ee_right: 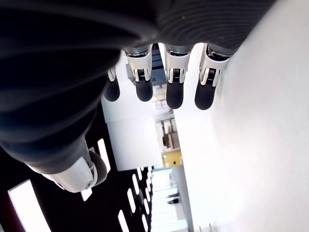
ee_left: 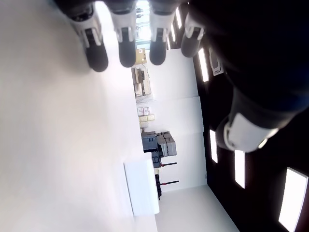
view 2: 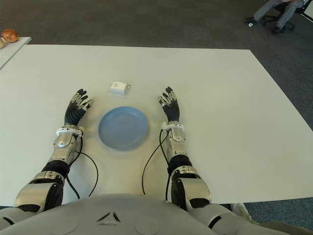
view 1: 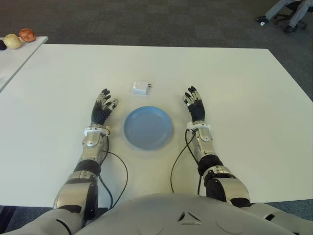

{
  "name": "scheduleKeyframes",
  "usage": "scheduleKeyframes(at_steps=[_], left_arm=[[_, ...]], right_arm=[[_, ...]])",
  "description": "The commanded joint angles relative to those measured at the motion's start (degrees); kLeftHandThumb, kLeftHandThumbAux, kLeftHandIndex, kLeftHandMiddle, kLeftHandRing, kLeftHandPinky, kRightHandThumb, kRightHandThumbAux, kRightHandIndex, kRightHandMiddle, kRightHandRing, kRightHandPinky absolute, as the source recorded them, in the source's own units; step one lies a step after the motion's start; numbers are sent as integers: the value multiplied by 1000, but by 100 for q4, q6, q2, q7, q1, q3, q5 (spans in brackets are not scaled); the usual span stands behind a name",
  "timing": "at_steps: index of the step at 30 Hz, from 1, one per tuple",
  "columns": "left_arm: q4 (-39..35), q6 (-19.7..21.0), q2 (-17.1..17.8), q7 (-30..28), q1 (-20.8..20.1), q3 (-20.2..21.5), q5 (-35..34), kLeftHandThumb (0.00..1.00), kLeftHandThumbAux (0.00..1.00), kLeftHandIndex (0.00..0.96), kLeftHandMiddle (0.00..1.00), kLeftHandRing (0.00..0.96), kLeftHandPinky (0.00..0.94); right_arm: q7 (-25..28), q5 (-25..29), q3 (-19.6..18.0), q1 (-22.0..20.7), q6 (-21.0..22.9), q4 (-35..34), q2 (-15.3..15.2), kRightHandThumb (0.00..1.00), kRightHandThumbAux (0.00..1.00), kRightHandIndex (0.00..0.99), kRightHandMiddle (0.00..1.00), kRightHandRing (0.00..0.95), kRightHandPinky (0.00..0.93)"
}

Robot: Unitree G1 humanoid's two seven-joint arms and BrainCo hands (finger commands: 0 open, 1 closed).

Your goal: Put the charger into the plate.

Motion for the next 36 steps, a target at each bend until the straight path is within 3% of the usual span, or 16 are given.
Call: scheduleKeyframes(at_steps=[1, 7, 12, 23, 30, 34, 36], left_arm=[[0, 390, 33, -104, 297, 52, -82, 0, 627, 45, 105, 111, 137], [-440, 634, 167, -118, 354, 154, -202, 0, 639, 49, 101, 103, 125], [-622, 1119, 532, -375, 125, 368, -439, 0, 642, 53, 101, 102, 126], [-2211, 2526, 1237, -496, -144, 601, -639, 0, 632, 45, 108, 108, 139], [-2840, 2977, 1637, -418, -549, 595, -427, 0, 646, 49, 118, 118, 144], [-3345, 2950, 1631, -258, -702, 403, -91, 0, 636, 58, 127, 129, 157], [-3238, 2787, 1660, -262, -843, 322, 64, 0, 623, 66, 132, 135, 155]], right_arm=[[-84, -25, 18, 328, 279, 471, 154, 169, 691, 52, 91, 96, 155], [-105, -9, 7, 275, 236, 565, 210, 157, 689, 55, 91, 99, 159], [-76, 40, -27, 228, 180, 649, 275, 139, 691, 55, 92, 101, 160], [51, 149, -129, 166, 208, 750, 308, 77, 650, 51, 90, 91, 141], [91, 169, -150, 146, 218, 825, 270, 71, 643, 47, 93, 90, 137], [100, 169, -152, 142, 206, 850, 252, 72, 642, 45, 94, 89, 135], [108, 166, -153, 142, 201, 859, 239, 71, 640, 45, 94, 89, 135]])
